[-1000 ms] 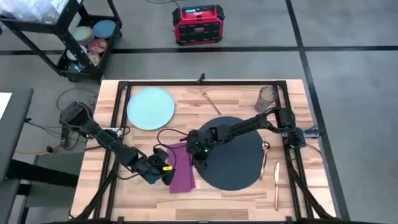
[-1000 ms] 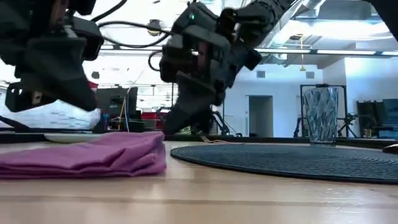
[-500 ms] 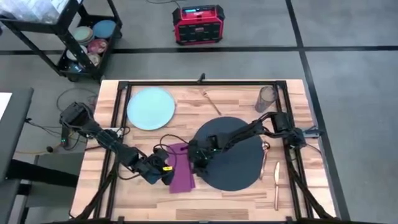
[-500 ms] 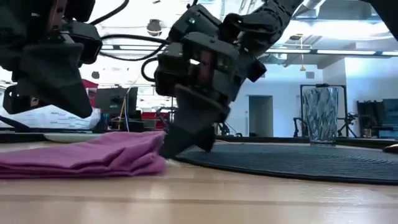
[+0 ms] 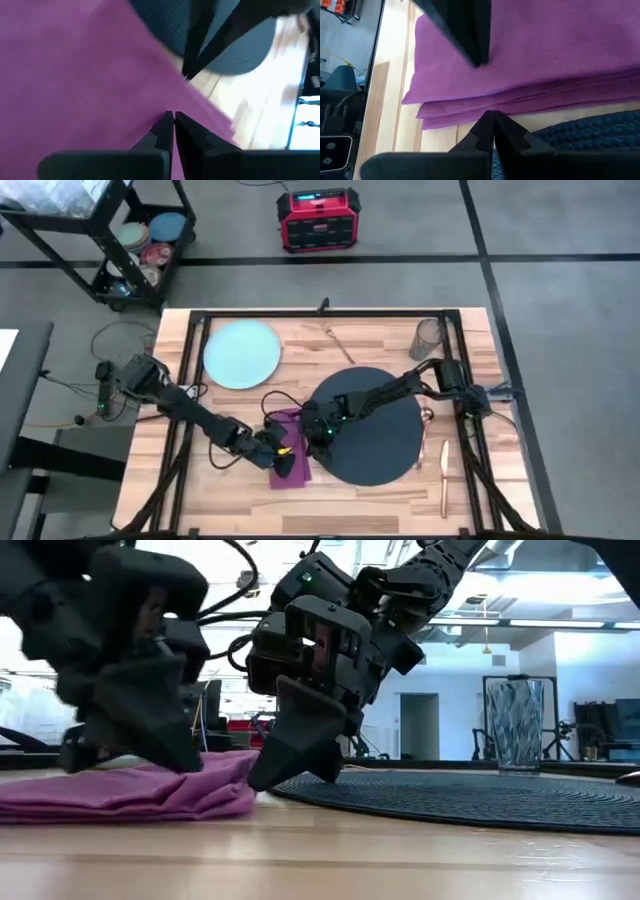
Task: Set table place
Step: Fold the pink table napkin
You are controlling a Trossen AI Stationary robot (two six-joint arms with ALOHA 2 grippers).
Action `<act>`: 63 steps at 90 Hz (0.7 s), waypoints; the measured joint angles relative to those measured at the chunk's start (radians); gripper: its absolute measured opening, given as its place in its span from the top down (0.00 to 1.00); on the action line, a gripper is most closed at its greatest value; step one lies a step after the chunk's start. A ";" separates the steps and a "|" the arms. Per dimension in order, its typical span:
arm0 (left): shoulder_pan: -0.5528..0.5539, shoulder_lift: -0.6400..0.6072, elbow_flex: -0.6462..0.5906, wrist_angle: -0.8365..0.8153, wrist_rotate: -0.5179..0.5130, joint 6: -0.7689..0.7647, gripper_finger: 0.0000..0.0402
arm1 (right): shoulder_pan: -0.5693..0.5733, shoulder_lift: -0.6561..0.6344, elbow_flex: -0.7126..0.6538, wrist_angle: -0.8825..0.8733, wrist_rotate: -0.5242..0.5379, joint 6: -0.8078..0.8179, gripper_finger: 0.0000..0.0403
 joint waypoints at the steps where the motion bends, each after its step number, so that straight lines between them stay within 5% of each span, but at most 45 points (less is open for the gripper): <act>1: 0.003 0.000 0.001 0.001 0.001 0.005 1.00 | 0.000 0.000 0.000 0.000 -0.001 0.000 1.00; 36: 0.096 -0.023 0.007 0.077 0.026 0.141 1.00 | -0.014 0.003 -0.002 0.043 -0.020 0.023 1.00; 63: 0.061 -0.079 0.037 -0.143 0.100 0.106 1.00 | 0.005 0.001 0.000 -0.012 -0.014 0.007 1.00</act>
